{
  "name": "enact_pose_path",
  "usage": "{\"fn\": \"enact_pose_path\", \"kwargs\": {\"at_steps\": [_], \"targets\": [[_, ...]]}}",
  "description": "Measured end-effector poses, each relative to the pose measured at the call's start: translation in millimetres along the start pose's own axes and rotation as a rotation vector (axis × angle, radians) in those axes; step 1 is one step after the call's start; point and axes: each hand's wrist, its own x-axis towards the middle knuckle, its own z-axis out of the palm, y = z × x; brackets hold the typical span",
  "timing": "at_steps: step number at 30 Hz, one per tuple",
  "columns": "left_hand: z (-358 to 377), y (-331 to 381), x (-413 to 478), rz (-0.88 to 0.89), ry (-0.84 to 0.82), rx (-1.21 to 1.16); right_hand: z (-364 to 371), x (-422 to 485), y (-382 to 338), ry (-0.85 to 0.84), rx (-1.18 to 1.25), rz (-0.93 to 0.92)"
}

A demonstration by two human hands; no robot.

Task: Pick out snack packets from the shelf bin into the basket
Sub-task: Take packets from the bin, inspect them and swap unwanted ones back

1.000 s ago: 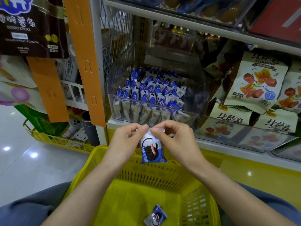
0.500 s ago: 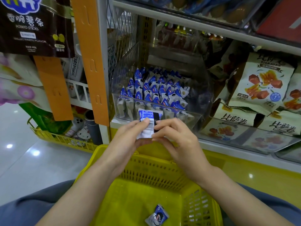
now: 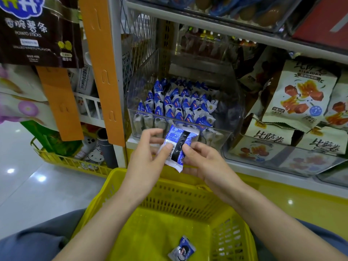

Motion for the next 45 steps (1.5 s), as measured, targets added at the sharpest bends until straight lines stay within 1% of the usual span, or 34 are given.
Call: {"fn": "enact_pose_path", "kwargs": {"at_steps": [2,4,10,13,16,20,24,27,31,34,37,42,45], "targets": [[2.2,-0.9,-3.1,0.078,0.009,0.133,0.8,1.6,1.7,0.042,0.041,0.002],[4.8,-3.0,-5.7,0.099,-0.024,0.207,1.5,2.6,3.2,0.065,0.053,-0.009],[3.9,-7.8,-3.1,0.098,-0.073,0.165,1.7,4.9,8.0,0.046,0.077,-0.061],[3.0,-10.5,-2.6,0.099,-0.098,0.178,1.0,5.2,10.6,0.035,0.002,-0.090],[1.9,-13.6,-2.9,0.125,-0.104,0.261,1.1,4.8,13.1,0.006,-0.072,-0.106],[-2.8,-15.2,-3.3,0.174,-0.061,0.395,1.6,4.4,12.9,-0.053,-0.172,-0.117],[-2.8,-15.1,-5.3,0.253,-0.016,0.533,2.3,2.7,11.5,-0.133,-0.204,-0.101],[-0.5,-14.8,-6.8,0.247,-0.009,0.588,0.6,2.6,10.4,-0.148,-0.242,-0.097],[-0.1,-11.5,-8.0,0.265,-0.034,0.597,-2.0,2.8,10.1,-0.171,-0.322,-0.093],[0.8,-13.6,-7.4,0.270,-0.037,0.579,-2.5,3.6,9.4,-0.207,-0.337,-0.064],[2.2,-16.2,-6.7,0.252,-0.028,0.562,-1.2,4.4,10.2,-0.196,-0.382,-0.083],[2.7,-17.5,-7.8,0.301,-0.038,0.567,3.3,3.5,10.2,-0.102,-0.210,-0.055],[2.7,-18.6,-8.1,0.304,-0.061,0.536,2.3,4.0,9.9,-0.068,-0.185,-0.071]]}}
